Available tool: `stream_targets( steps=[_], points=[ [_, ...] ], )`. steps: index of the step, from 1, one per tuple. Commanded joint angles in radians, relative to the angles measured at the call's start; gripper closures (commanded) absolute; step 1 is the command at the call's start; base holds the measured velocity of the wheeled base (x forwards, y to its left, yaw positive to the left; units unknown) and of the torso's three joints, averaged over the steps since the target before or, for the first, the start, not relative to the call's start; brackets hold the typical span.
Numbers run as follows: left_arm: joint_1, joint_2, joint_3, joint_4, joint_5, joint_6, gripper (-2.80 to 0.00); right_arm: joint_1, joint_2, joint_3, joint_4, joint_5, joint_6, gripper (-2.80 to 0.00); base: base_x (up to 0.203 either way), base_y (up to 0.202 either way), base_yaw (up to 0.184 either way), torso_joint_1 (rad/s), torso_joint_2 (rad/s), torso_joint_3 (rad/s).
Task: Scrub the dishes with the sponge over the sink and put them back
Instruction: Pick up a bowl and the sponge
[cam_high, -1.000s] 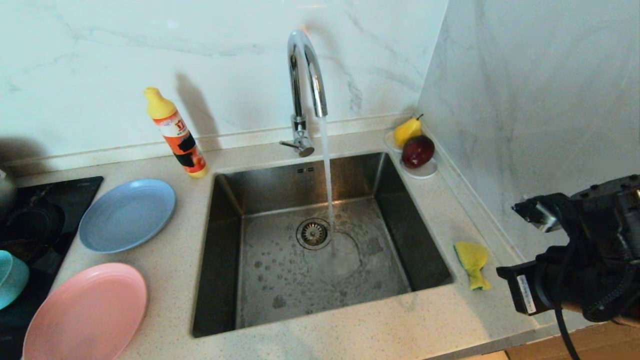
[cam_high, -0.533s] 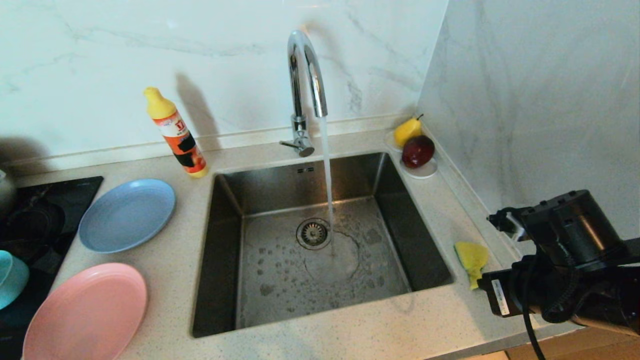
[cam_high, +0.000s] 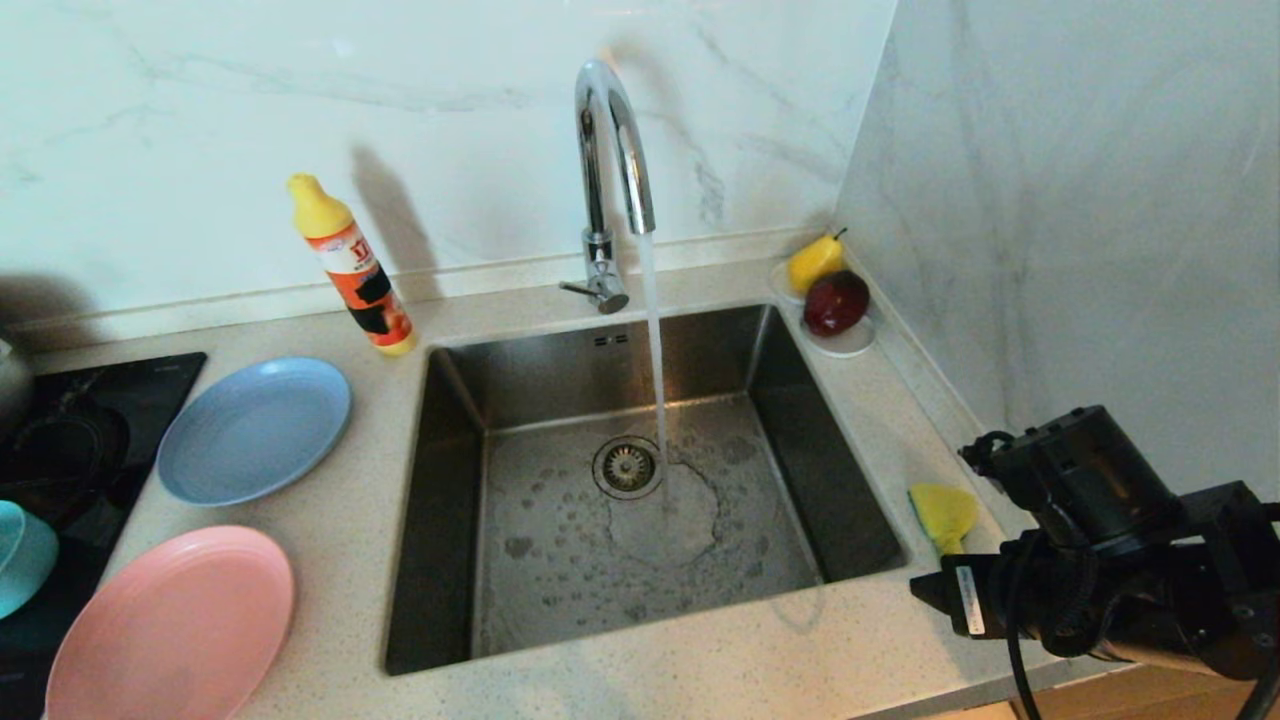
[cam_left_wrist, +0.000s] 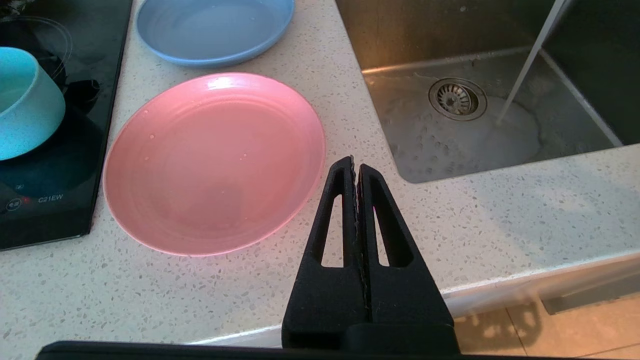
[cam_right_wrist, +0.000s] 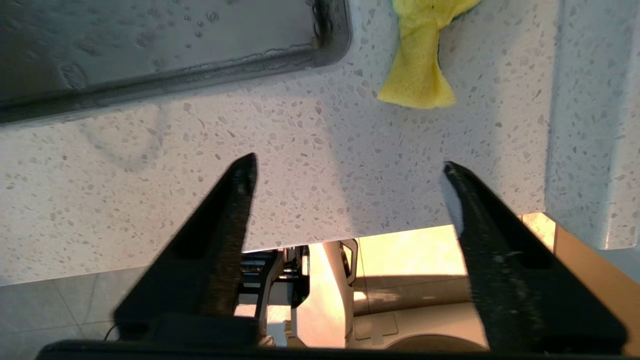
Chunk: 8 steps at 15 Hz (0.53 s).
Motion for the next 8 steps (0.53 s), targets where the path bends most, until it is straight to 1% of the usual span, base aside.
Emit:
stream_targets(
  steps=[1,5,7,8],
  points=[
    [0.0,0.0,0.012,-0.001,0.0,0.001,0.0,-0.007,0.013,0.003,0.001,0.005,0.004,-2.8,0.0,0.0,0.0,0.0,0.0,0.0],
    [0.0,0.0,0.012,-0.001,0.0,0.001,0.0,-0.019,0.059,0.006,0.0,0.026,0.046,-2.8,0.0,0.0,0.0,0.0,0.0,0.0],
    [0.0,0.0,0.012,-0.001,0.0,0.001,0.0,-0.043,0.103,-0.006,-0.004,0.026,0.082,-2.8,0.0,0.0,0.0,0.0,0.0,0.0],
    [0.0,0.0,0.012,-0.001,0.0,0.001,0.0,-0.063,0.117,-0.01,-0.029,0.03,0.089,-2.8,0.0,0.0,0.0,0.0,0.0,0.0]
  ],
)
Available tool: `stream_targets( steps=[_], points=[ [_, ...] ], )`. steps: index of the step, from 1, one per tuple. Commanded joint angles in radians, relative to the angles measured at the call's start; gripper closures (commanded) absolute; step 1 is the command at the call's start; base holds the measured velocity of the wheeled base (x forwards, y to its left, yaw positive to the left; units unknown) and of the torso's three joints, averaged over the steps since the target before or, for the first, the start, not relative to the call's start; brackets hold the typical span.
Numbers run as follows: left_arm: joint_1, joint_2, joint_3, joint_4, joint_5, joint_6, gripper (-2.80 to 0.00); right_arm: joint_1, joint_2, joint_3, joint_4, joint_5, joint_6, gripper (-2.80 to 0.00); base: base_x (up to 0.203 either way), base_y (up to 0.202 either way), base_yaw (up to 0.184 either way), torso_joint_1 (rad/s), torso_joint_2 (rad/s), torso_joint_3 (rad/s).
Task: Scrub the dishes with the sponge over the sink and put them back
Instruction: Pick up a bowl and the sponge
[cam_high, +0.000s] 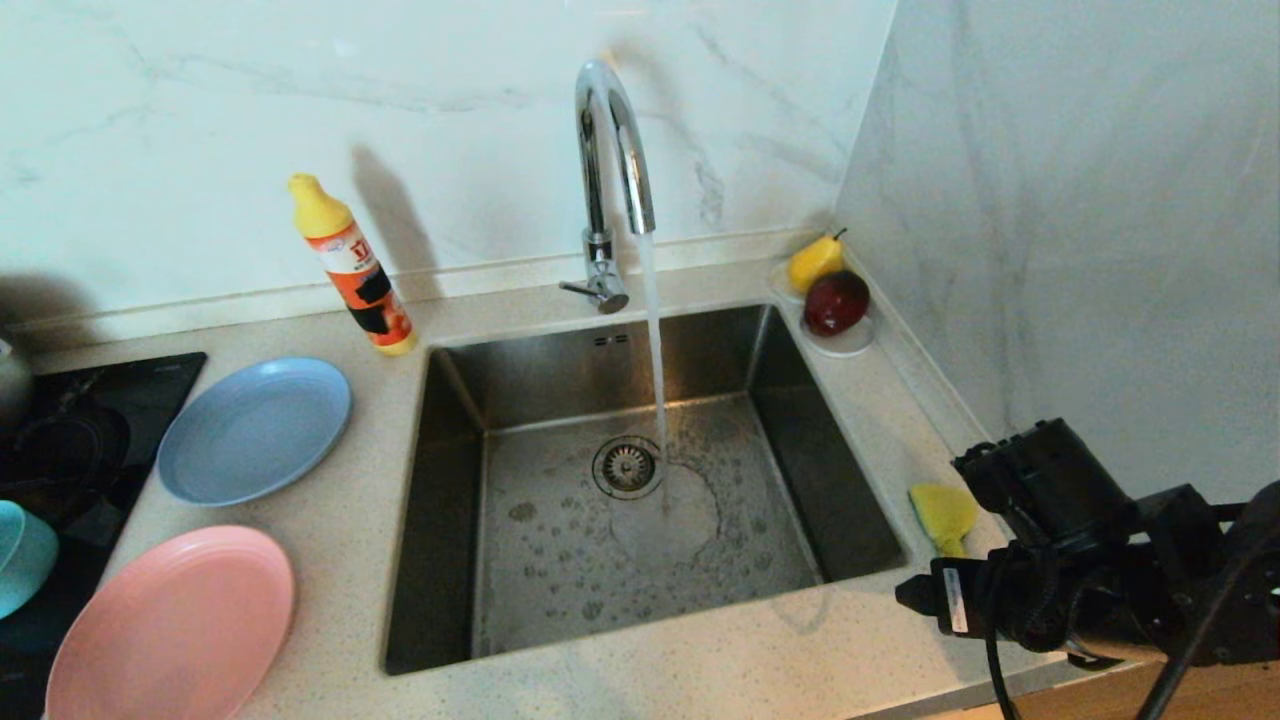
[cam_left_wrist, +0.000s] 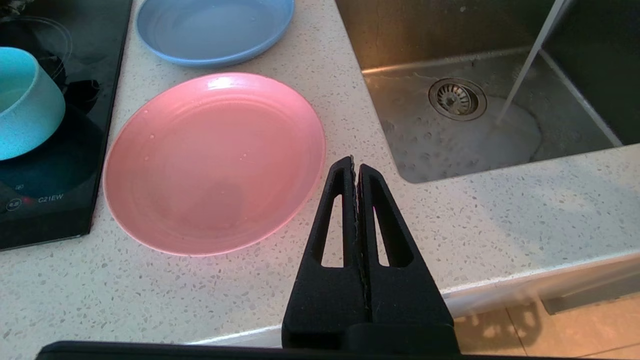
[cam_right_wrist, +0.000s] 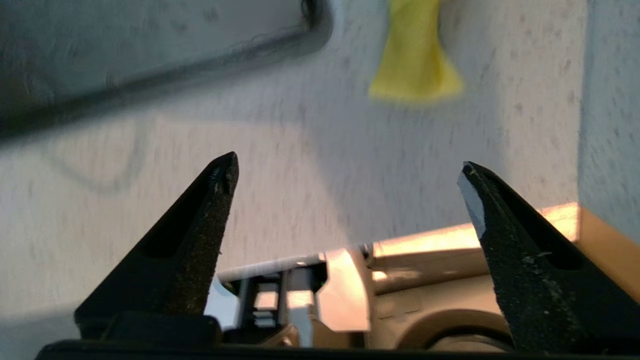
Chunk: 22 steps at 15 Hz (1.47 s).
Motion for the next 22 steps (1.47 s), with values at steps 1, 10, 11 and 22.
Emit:
stream_targets(
  steps=[1,10,11,22],
  points=[
    [0.0,0.0,0.012,-0.001,0.0,0.0,0.0,-0.038,0.047,-0.007,-0.061,0.015,0.007,-2.8,0.0,0.0,0.0,0.0,0.0,0.0],
    [0.0,0.0,0.012,-0.001,0.0,0.0,0.0,-0.098,0.115,-0.072,-0.095,0.037,0.006,-2.8,0.0,0.0,0.0,0.0,0.0,0.0],
    [0.0,0.0,0.012,-0.001,0.0,0.0,0.0,-0.105,0.12,-0.087,-0.095,0.043,0.006,-2.8,0.0,0.0,0.0,0.0,0.0,0.0],
    [0.0,0.0,0.012,-0.001,0.0,0.0,0.0,-0.163,0.161,-0.162,-0.094,0.076,0.0,-2.8,0.0,0.0,0.0,0.0,0.0,0.0]
  ],
)
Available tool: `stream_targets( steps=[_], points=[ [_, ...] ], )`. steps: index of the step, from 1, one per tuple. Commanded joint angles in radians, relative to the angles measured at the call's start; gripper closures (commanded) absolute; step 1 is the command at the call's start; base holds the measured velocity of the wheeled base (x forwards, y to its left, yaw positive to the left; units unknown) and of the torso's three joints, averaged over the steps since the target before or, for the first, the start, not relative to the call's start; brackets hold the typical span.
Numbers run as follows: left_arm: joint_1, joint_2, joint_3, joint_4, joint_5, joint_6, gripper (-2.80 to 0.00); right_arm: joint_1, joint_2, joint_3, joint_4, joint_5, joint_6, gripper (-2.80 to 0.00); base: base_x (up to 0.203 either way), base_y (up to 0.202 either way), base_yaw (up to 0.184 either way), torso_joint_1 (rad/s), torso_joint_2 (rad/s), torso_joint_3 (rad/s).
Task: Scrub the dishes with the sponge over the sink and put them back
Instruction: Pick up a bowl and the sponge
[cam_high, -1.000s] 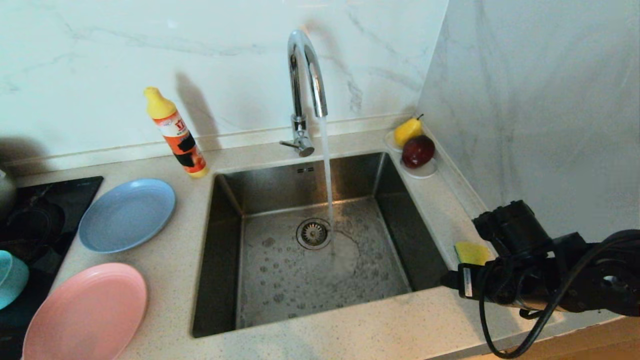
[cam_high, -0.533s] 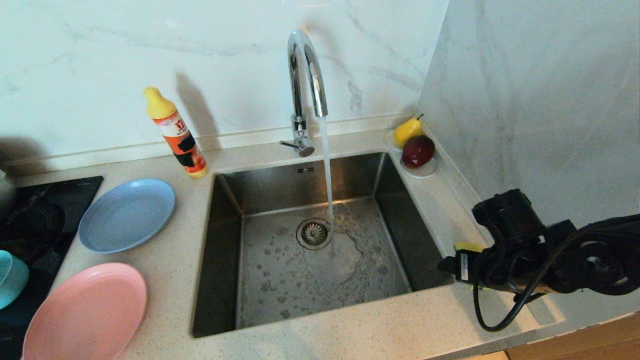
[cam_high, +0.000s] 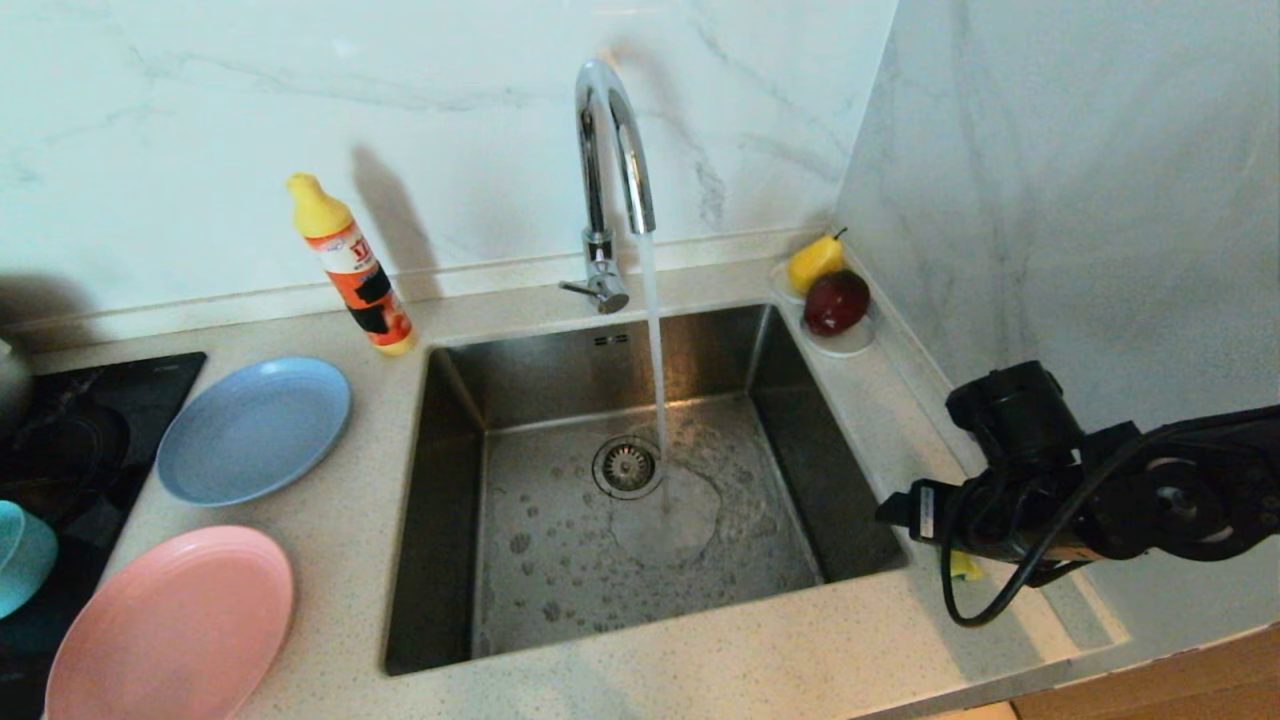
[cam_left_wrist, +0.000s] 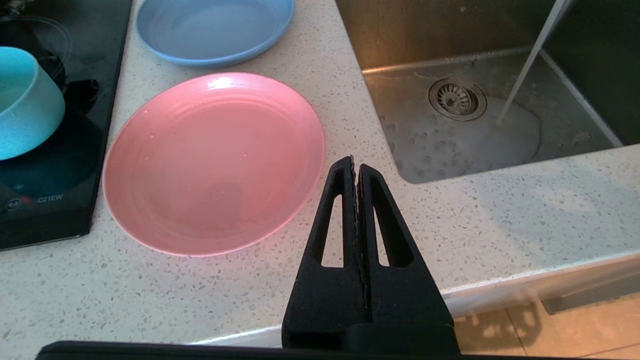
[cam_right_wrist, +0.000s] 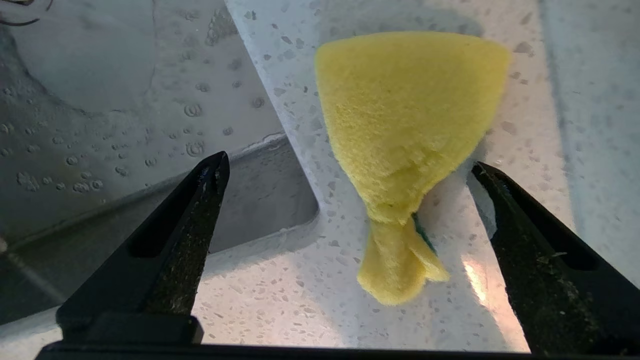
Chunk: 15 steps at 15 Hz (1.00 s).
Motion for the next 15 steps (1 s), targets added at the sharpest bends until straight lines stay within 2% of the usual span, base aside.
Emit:
stream_targets(
  steps=[1,11,12,15],
  points=[
    [0.0,0.0,0.012,-0.001,0.0,0.0,0.0,-0.008,0.008,-0.008,0.003,0.006,0.002,-2.8,0.0,0.0,0.0,0.0,0.0,0.0],
    [0.0,0.0,0.012,-0.001,0.0,0.0,0.0,-0.017,0.022,-0.007,0.003,0.008,0.001,-2.8,0.0,0.0,0.0,0.0,0.0,0.0],
    [0.0,0.0,0.012,-0.001,0.0,0.0,0.0,-0.017,0.022,-0.005,0.004,0.008,0.002,0.0,0.0,0.0,0.0,0.0,0.0,0.0],
    [0.0,0.0,0.012,-0.001,0.0,0.0,0.0,-0.016,0.022,-0.001,0.009,0.008,0.004,0.0,0.0,0.0,0.0,0.0,0.0,0.0]
  ],
)
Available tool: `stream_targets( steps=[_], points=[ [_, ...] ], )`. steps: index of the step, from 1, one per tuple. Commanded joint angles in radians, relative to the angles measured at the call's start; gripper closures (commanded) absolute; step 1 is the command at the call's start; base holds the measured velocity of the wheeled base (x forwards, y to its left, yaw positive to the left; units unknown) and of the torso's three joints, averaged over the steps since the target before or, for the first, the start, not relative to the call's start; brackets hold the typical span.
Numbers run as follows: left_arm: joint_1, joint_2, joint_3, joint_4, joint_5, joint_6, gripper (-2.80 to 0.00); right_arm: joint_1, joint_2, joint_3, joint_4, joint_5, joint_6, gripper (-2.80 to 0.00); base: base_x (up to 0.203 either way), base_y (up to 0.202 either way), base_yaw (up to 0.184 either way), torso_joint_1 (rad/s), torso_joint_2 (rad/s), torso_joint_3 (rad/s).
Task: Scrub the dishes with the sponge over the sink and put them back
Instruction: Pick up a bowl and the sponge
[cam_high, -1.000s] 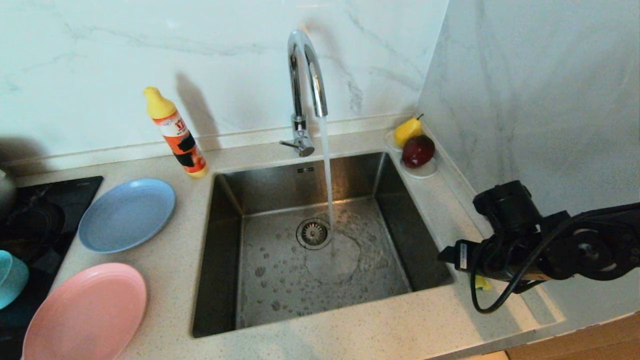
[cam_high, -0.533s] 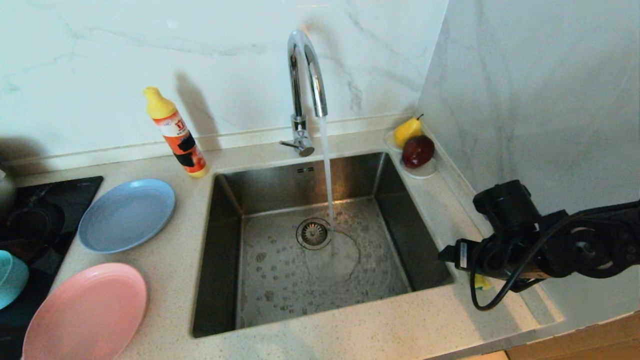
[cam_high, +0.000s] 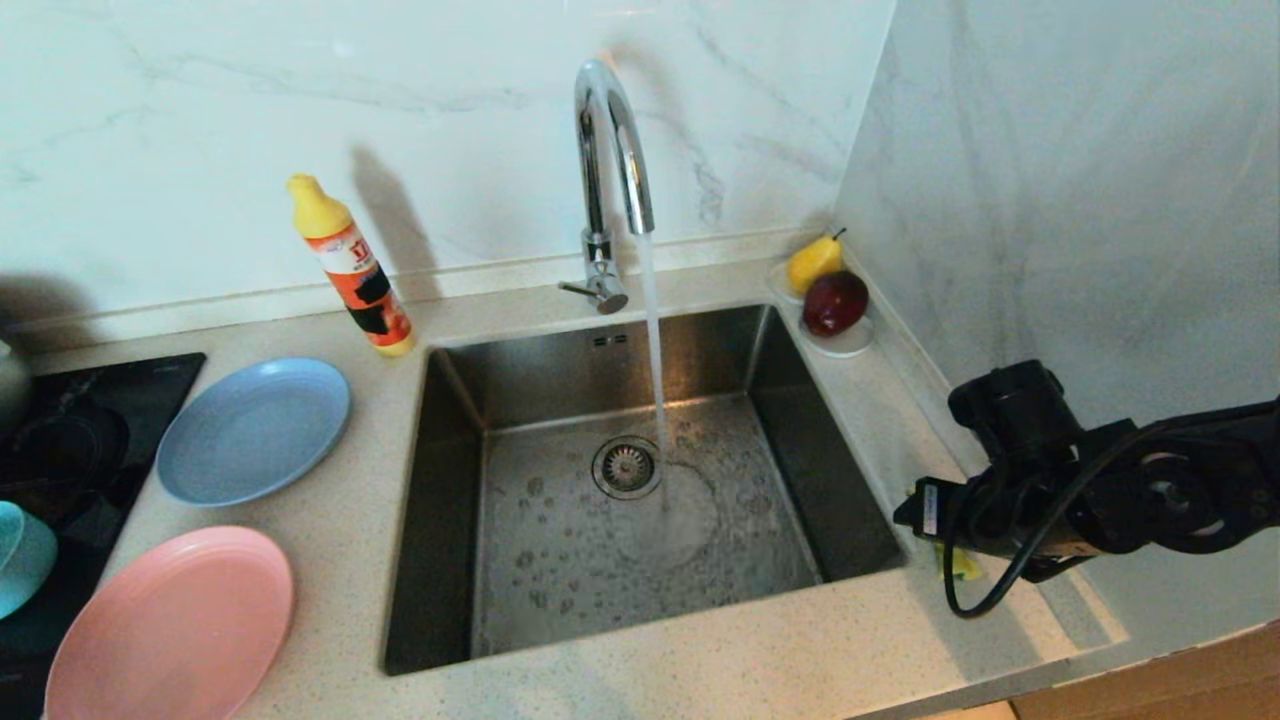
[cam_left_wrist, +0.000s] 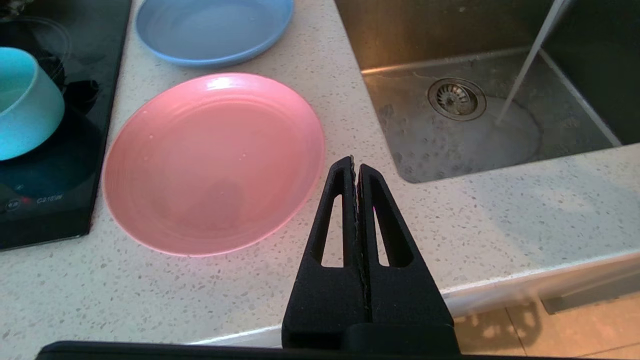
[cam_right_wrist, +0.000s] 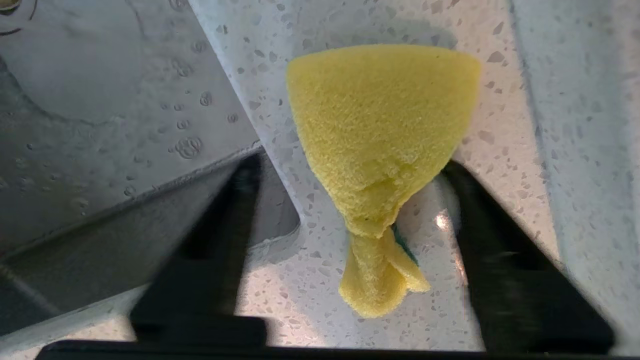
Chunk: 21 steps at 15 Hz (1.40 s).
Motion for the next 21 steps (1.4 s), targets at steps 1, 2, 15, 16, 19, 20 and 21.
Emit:
stream_targets(
  steps=[1,2,15,16,19,20,21],
  points=[
    [0.0,0.0,0.012,0.0,0.0,0.001,0.0,0.002,0.003,0.006,0.001,0.0,0.004,0.0,0.0,0.0,0.0,0.0,0.0,0.0],
    [0.0,0.0,0.012,0.0,0.0,0.001,0.0,0.002,0.003,0.008,0.002,0.002,0.004,0.0,0.0,0.0,0.0,0.0,0.0,0.0],
    [0.0,0.0,0.012,0.0,0.0,0.001,0.0,0.04,-0.072,0.005,0.007,-0.004,-0.044,0.0,0.0,0.0,0.0,0.0,0.0,0.0],
    [0.0,0.0,0.012,0.0,0.0,0.001,0.0,0.046,-0.095,0.008,0.007,-0.001,-0.067,0.0,0.0,0.0,0.0,0.0,0.0,0.0],
    [0.0,0.0,0.012,0.0,0.0,0.001,0.0,0.107,-0.172,0.015,0.012,0.001,-0.121,0.0,0.0,0.0,0.0,0.0,0.0,0.0],
    [0.0,0.0,0.012,0.001,0.0,0.001,0.0,0.13,-0.196,0.015,0.017,0.001,-0.131,0.0,0.0,0.0,0.0,0.0,0.0,0.0],
    [0.0,0.0,0.012,0.0,0.0,0.001,0.0,0.15,-0.214,0.015,0.031,0.001,-0.14,0.0,0.0,0.0,0.0,0.0,0.0,0.0]
  ],
)
